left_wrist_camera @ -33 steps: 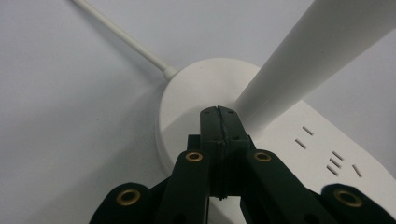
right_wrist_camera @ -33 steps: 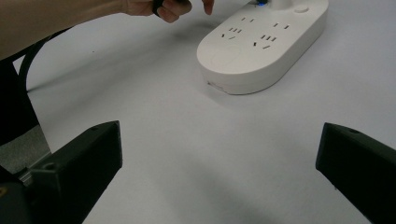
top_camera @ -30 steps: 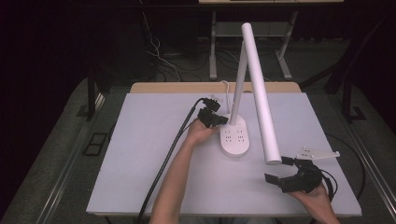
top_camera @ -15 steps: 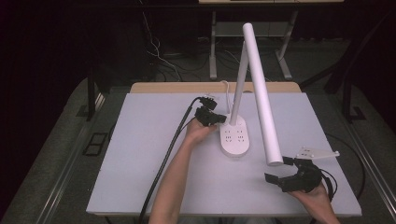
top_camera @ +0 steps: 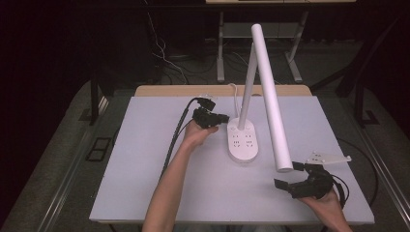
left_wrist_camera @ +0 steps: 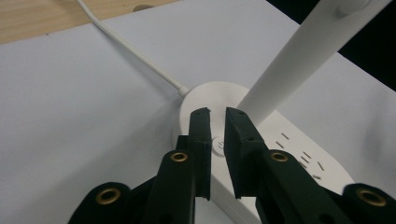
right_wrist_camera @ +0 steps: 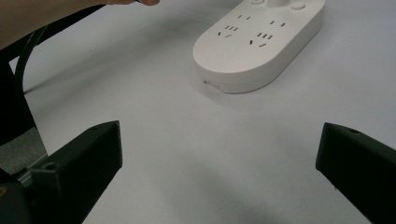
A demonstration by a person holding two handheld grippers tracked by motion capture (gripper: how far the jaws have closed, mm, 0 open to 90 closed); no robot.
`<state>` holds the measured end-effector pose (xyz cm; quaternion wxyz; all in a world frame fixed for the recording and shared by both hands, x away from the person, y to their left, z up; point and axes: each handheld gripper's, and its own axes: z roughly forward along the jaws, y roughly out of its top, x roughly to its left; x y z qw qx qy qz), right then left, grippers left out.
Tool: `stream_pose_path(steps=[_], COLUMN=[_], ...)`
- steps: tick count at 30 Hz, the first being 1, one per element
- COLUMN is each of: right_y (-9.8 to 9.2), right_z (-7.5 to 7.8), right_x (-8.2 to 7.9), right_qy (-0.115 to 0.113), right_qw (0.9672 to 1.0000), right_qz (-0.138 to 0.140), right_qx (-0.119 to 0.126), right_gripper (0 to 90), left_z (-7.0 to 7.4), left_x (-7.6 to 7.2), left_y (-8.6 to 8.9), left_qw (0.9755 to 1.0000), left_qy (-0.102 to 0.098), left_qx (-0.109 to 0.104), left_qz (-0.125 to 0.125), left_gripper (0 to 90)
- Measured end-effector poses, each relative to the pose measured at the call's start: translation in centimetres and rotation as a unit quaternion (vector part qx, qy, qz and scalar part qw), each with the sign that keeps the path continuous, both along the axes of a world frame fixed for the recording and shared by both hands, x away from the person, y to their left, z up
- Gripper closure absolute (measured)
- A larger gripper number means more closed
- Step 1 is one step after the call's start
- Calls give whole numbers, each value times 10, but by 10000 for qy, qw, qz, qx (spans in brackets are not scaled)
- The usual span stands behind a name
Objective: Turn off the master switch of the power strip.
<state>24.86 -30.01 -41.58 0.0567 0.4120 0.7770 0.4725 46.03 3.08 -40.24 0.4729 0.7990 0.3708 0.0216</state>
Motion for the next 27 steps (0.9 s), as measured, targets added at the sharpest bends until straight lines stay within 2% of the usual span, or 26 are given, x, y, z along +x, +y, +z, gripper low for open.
stream_pose_path(steps=[3, 6, 8, 11, 13, 15, 17, 27], right_y=[0, 0, 0, 0, 0, 0, 0, 0], right_z=[0, 0, 0, 0, 0, 0, 0, 0], right_x=[0, 0, 0, 0, 0, -1, -1, -1], right_qy=[-1, -3, -6, -7, -9, -12, -10, -14], right_qw=[10000, 10000, 10000, 10000, 10000, 10000, 10000, 10000], right_qz=[0, 0, -7, -1, 3, 0, -5, -9], right_qx=[-7, -3, 4, -6, -11, -7, -3, -14], right_gripper=[0, 0, 0, 0, 0, 0, 0, 0], left_z=[6, 12, 15, 19, 21, 21, 23, 36], left_x=[-4, -7, -11, -16, -20, -23, -28, -52], left_y=[7, 16, 21, 28, 33, 37, 42, 73], left_qw=[9999, 9999, 9997, 9995, 9992, 9992, 9994, 9991], left_qy=[-66, -98, -137, -142, -85, -37, -121, -344], left_qx=[-85, -94, -75, -93, -184, -173, -129, -189], left_qz=[-36, -94, -198, -254, -354, -355, -311, -155], left_gripper=[708, 507, 329, 176, 99, 0, 0, 0])
